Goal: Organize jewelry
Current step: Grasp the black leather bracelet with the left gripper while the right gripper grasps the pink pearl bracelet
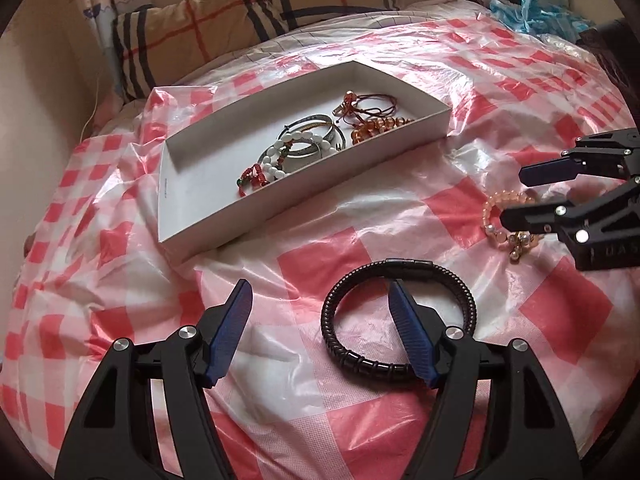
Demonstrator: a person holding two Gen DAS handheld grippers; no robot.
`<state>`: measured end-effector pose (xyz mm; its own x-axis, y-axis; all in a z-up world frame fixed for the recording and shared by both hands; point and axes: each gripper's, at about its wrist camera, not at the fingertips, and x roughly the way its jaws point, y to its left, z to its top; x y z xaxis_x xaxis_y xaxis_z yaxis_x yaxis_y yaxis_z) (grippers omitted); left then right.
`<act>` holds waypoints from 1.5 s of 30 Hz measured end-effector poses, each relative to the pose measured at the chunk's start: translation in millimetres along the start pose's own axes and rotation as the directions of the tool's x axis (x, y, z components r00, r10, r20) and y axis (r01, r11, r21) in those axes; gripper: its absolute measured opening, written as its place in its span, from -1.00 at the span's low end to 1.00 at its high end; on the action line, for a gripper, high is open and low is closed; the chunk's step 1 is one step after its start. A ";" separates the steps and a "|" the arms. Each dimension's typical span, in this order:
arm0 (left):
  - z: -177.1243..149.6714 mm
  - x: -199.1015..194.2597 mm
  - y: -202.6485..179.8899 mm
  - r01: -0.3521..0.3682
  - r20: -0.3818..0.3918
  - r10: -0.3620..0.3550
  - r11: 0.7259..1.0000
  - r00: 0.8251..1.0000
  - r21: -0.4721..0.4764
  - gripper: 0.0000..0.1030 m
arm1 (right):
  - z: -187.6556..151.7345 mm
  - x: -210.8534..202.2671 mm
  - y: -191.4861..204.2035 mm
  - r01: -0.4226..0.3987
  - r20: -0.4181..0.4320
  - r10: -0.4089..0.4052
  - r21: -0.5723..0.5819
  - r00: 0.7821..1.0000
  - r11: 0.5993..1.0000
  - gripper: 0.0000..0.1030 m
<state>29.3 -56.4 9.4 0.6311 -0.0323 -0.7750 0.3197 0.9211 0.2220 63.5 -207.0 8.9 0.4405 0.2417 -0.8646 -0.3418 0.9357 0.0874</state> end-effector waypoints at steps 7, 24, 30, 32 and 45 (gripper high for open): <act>-6.6 3.8 2.7 0.132 -0.049 -0.134 0.990 0.990 -0.048 -0.67 | -0.5 4.5 2.9 -0.080 -0.025 0.080 0.006 0.996 0.997 -0.72; -16.3 -4.6 28.0 0.185 0.041 -0.181 0.960 0.983 -0.212 -0.06 | -10.9 3.4 14.3 -0.082 0.036 0.082 0.005 0.996 0.997 -0.12; -16.5 -4.0 -3.8 0.159 0.007 -0.159 0.987 0.987 -0.038 -0.82 | -10.1 3.6 19.2 -0.128 0.034 0.129 -0.020 0.991 0.992 -0.83; -15.7 -7.1 2.1 0.158 0.024 -0.157 0.985 0.987 -0.068 -0.82 | -9.6 1.3 18.9 -0.137 0.047 0.138 -0.012 0.989 0.990 -0.83; -17.6 5.8 4.0 0.180 -0.011 -0.183 0.978 0.983 -0.105 -0.77 | -5.4 12.8 14.5 -0.167 0.020 0.166 0.027 0.986 0.986 -0.83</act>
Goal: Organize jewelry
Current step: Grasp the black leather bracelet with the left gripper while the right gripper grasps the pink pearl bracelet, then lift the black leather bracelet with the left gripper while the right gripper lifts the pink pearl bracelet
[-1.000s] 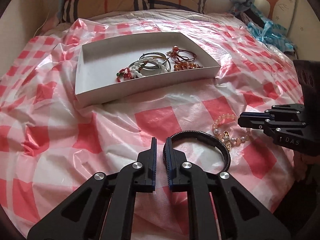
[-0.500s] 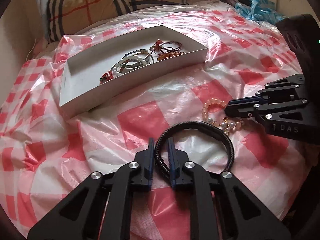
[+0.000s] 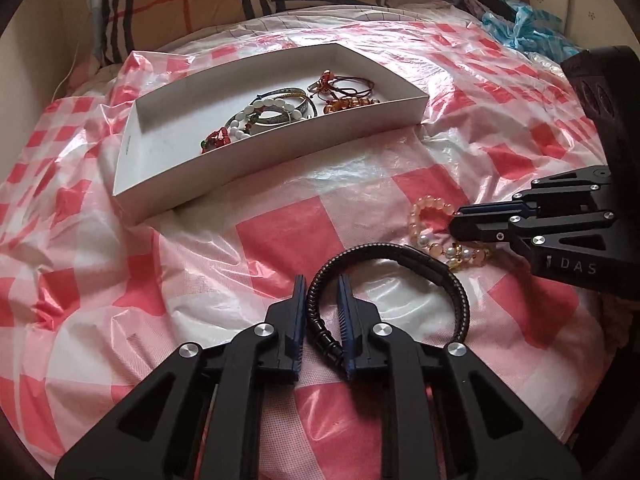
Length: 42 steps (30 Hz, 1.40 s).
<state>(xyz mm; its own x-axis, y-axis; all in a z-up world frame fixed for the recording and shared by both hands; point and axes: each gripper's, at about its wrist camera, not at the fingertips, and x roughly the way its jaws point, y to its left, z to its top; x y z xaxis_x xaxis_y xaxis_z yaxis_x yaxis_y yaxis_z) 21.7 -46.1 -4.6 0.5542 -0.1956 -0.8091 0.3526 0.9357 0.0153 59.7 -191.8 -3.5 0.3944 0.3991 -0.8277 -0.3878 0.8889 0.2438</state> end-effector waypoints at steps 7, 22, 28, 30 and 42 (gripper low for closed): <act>6.0 -17.2 7.1 0.030 0.093 -0.025 0.998 0.995 -0.052 -0.81 | 2.5 -26.9 -14.9 -0.182 0.124 0.169 0.109 0.978 0.977 -0.83; 2.1 0.2 5.9 -0.046 0.026 0.048 0.998 0.999 -0.048 -0.31 | 2.1 -7.6 -7.5 -0.042 0.038 0.040 0.067 0.999 0.997 -0.24; 1.6 3.8 -0.2 -0.066 0.018 0.066 0.998 0.998 -0.014 -0.32 | 0.5 0.7 -4.7 -0.008 0.008 0.008 0.025 1.000 1.000 -0.53; 1.9 3.2 -2.9 -0.046 0.016 0.046 0.999 0.999 0.002 -0.62 | 0.2 0.3 -10.7 -0.030 0.005 0.030 0.054 1.000 0.998 -0.77; 1.7 1.5 -10.3 -0.062 0.025 0.061 0.997 0.998 0.044 -0.74 | 1.0 -8.4 -12.8 -0.084 0.038 0.081 0.087 0.996 0.993 -0.83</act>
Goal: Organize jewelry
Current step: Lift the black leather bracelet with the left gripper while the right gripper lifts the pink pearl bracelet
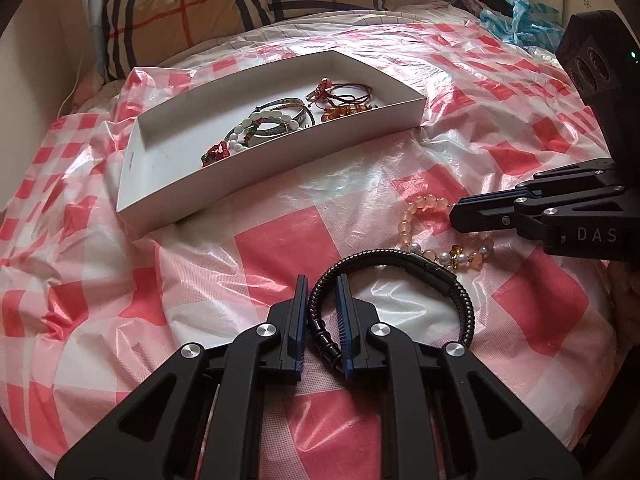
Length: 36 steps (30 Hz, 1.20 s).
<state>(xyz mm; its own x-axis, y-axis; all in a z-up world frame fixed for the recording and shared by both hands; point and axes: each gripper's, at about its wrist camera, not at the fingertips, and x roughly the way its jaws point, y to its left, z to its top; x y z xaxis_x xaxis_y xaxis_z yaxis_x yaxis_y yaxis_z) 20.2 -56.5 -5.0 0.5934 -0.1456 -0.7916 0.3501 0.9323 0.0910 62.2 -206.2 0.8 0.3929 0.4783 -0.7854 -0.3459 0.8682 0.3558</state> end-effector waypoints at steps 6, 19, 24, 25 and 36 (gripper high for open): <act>0.0 -0.1 0.2 0.001 0.000 -0.001 1.000 1.000 0.000 -0.74 | 1.1 -9.7 -3.0 -0.042 0.035 0.041 0.029 0.999 0.999 -0.83; 1.8 -3.5 2.6 0.018 0.005 -0.018 1.000 1.000 -0.017 -0.76 | 7.2 -25.6 -10.6 -0.142 0.112 0.132 0.087 0.985 0.986 -0.83; 3.6 -9.0 4.0 0.025 0.029 -0.024 0.999 0.999 -0.023 -0.80 | 8.7 -32.1 -12.0 -0.176 0.141 0.162 0.100 0.977 0.979 -0.83; 3.9 -10.0 4.1 0.025 0.032 -0.024 0.999 0.999 -0.023 -0.80 | 8.8 -33.0 -12.1 -0.180 0.145 0.165 0.100 0.976 0.979 -0.83; 6.0 -18.5 7.3 0.051 0.062 -0.049 0.998 0.997 -0.039 -0.82 | 10.2 -43.2 -14.8 -0.223 0.192 0.199 0.112 0.961 0.968 -0.83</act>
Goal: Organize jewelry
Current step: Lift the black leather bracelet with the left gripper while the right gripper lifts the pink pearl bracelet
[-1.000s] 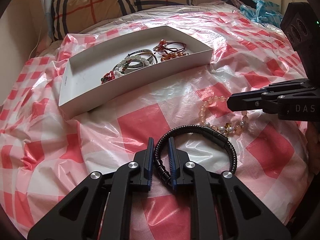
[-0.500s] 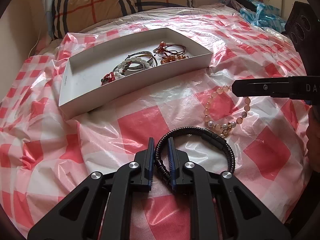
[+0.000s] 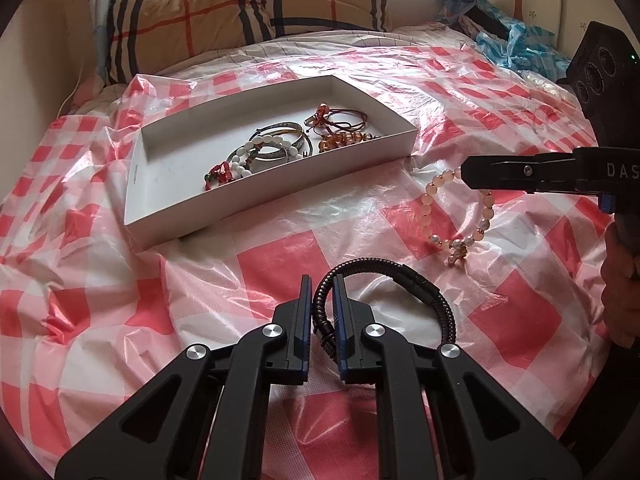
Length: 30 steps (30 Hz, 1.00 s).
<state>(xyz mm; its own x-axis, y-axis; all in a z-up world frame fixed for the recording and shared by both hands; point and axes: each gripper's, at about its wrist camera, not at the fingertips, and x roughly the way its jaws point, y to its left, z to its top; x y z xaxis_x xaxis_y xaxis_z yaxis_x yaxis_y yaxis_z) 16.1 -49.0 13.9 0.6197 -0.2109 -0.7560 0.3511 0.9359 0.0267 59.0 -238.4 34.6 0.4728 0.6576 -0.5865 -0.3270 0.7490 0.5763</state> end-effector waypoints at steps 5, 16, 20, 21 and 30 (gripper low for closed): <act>0.7 -1.2 -0.7 0.000 0.007 0.000 1.000 1.000 0.000 -0.82 | 0.4 -1.6 1.8 -0.011 0.006 0.011 -0.004 1.000 1.000 -0.83; 7.8 -18.4 10.2 0.032 0.073 -0.028 0.998 0.997 -0.046 -0.91 | 3.8 -12.8 3.8 -0.062 0.060 0.061 0.011 0.996 0.998 -0.83; 12.8 -23.7 20.4 0.044 0.096 -0.037 0.996 0.995 -0.076 -0.94 | 6.1 -15.2 5.0 -0.075 0.073 0.074 0.009 0.995 0.997 -0.83; 13.2 -23.0 22.2 0.035 0.094 -0.027 0.997 0.995 -0.076 -0.94 | 6.5 -14.7 4.9 -0.076 0.071 0.075 0.009 0.995 0.997 -0.83; 5.4 6.3 22.1 0.031 -0.034 -0.033 0.998 0.999 -0.058 -0.64 | 6.0 -11.0 10.4 -0.074 0.059 0.074 -0.003 0.996 0.997 -0.83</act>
<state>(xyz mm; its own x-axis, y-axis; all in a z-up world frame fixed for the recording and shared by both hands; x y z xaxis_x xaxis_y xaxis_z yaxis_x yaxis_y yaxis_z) 31.6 -31.2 13.2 0.5835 -0.2318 -0.7783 0.3287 0.9438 -0.0347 55.3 -238.3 50.5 0.4945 0.7052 -0.5080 -0.3635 0.6987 0.6161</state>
